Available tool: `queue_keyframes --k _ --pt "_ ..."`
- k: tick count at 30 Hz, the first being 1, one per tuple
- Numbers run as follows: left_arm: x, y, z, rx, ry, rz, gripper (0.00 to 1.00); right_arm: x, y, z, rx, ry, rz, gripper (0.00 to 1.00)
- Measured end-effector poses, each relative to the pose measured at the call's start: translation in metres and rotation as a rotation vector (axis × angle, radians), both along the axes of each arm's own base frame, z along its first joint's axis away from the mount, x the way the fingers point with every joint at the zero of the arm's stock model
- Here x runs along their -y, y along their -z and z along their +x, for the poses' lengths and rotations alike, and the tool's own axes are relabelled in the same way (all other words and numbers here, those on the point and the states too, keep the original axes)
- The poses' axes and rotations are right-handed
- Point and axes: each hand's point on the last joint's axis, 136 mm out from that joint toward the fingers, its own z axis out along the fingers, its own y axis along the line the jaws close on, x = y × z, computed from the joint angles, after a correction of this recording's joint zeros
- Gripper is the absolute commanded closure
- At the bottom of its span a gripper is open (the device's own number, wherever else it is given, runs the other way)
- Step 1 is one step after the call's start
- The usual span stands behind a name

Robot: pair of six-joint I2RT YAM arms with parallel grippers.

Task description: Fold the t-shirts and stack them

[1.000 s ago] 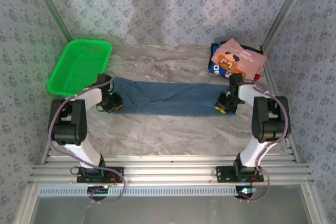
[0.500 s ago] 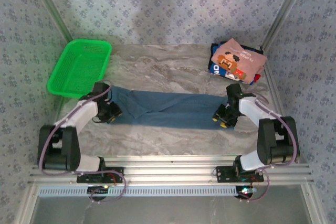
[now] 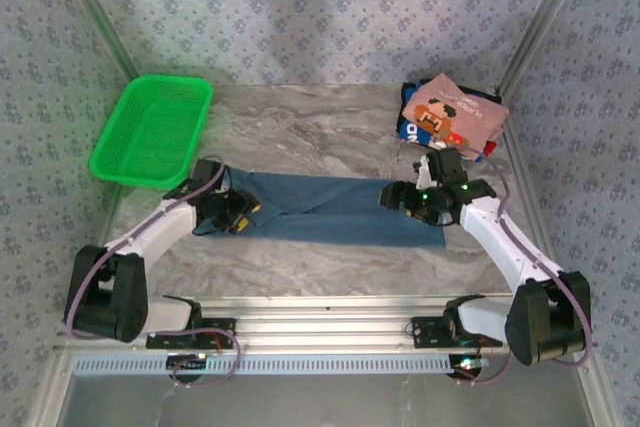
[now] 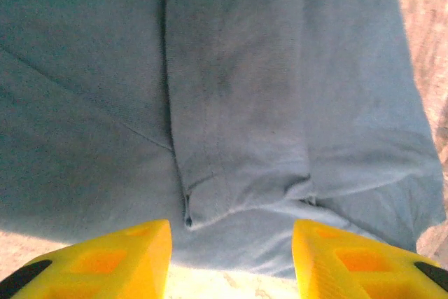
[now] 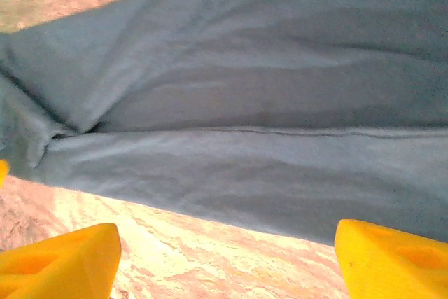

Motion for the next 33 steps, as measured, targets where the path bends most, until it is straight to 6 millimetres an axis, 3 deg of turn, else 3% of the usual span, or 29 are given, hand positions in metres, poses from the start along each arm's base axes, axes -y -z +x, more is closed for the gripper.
queue_keyframes --k 4,12,15,21,24,29,33 --pt "0.007 0.012 0.002 -0.028 -0.012 -0.005 0.52 -0.007 -0.012 0.001 0.051 -0.037 0.028 0.16" --pt "0.014 0.023 0.006 -0.043 -0.029 0.003 0.59 -0.013 -0.017 -0.002 0.073 -0.069 0.04 0.15" --pt "0.014 0.027 0.005 -0.051 -0.03 0.012 0.67 -0.013 -0.018 -0.002 0.077 -0.071 0.041 0.15" --pt "0.013 0.029 0.006 -0.053 -0.04 0.022 0.93 -0.013 -0.018 -0.002 0.078 -0.071 0.041 0.15" --pt "0.012 0.029 0.006 -0.051 -0.038 0.026 1.0 -0.013 -0.018 -0.002 0.079 -0.071 0.041 0.14" --pt "0.013 0.023 0.011 -0.036 -0.021 0.034 1.0 -0.013 -0.021 0.0 0.093 -0.071 0.045 0.12" --pt "0.018 0.012 0.028 -0.003 0.01 0.05 1.0 -0.014 -0.026 0.001 0.117 -0.071 0.051 0.11"
